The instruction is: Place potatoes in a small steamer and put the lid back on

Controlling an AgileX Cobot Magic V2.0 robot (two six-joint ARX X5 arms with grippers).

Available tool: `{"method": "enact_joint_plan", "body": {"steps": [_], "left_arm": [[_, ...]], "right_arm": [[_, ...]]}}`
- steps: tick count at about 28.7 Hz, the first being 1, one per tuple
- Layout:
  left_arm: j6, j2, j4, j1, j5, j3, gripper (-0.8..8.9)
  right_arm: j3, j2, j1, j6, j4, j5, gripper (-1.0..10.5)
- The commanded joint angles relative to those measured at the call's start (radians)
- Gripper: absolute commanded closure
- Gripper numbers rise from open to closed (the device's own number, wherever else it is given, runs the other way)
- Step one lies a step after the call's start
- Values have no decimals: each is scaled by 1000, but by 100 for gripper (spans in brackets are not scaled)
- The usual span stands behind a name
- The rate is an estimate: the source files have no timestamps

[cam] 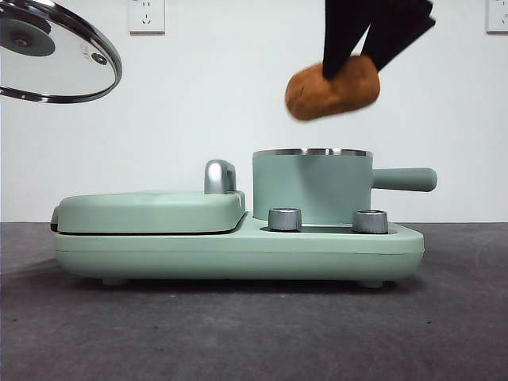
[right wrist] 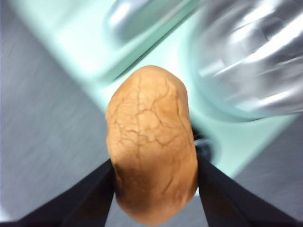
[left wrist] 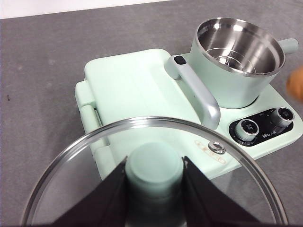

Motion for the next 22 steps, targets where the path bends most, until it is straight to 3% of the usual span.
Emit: {"method": "enact_joint_plan", "body": {"steps": [1,12,22], "left_arm": [[10,-1,27,-1,-1,11,804],[10,-1,28,-1,-1,11,804],[10,-1,28,-1,-1,11,804]], "right_arm": [[89,70,-35,17,7,1,717],[352,340,-115,5,52,-5,717],[388,471,-140,1,99,0,717]]}}
